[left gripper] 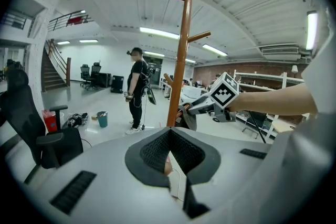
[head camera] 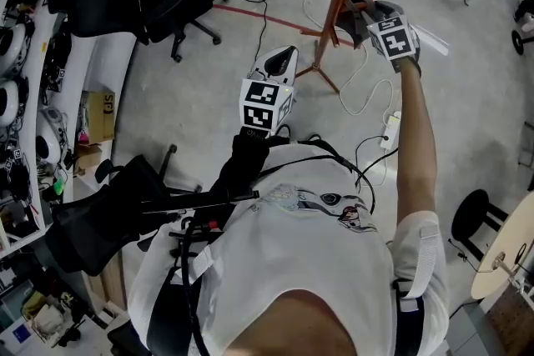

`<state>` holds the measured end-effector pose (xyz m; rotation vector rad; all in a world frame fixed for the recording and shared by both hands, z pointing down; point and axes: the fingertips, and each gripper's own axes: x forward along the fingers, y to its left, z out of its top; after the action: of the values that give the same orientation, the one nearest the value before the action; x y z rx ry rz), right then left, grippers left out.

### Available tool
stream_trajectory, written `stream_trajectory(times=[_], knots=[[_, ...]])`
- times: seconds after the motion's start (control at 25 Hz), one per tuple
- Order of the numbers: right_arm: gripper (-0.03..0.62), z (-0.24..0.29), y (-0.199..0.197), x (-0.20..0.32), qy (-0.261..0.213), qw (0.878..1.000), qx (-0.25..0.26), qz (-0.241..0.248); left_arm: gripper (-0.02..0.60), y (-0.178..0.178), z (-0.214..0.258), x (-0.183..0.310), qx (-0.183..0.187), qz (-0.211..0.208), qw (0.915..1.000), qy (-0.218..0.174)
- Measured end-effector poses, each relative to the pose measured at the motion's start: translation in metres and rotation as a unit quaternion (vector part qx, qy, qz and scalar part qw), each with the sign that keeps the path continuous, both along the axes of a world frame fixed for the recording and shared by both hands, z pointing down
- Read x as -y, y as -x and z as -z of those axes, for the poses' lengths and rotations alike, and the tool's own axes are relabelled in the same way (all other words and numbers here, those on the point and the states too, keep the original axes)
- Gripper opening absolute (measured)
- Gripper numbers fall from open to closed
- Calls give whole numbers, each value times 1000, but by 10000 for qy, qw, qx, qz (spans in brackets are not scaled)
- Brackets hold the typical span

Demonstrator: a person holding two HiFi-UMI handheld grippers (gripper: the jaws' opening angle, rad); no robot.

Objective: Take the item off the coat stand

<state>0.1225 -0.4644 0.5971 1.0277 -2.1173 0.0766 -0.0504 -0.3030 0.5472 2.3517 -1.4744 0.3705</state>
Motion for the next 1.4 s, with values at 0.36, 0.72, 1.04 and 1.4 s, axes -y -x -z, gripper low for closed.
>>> stream_trajectory(times=[0.36,0.72,1.04,1.4], knots=[[30,8,-15,-2,-187,9990,-239,-330,3,9,2,-7,-10,71,10000,-32],[29,39,-67,0,-592,9861,342,-1512,3,3,6,-12,-36,-47,9999,-88],[29,78,-109,-52,-1125,9521,1381,-2485,3,3,17,-17,-141,-90,9992,-374],[29,133,-129,-164,-1673,8996,2669,-3024,3,-25,71,-21,-199,-331,9916,-1232]])
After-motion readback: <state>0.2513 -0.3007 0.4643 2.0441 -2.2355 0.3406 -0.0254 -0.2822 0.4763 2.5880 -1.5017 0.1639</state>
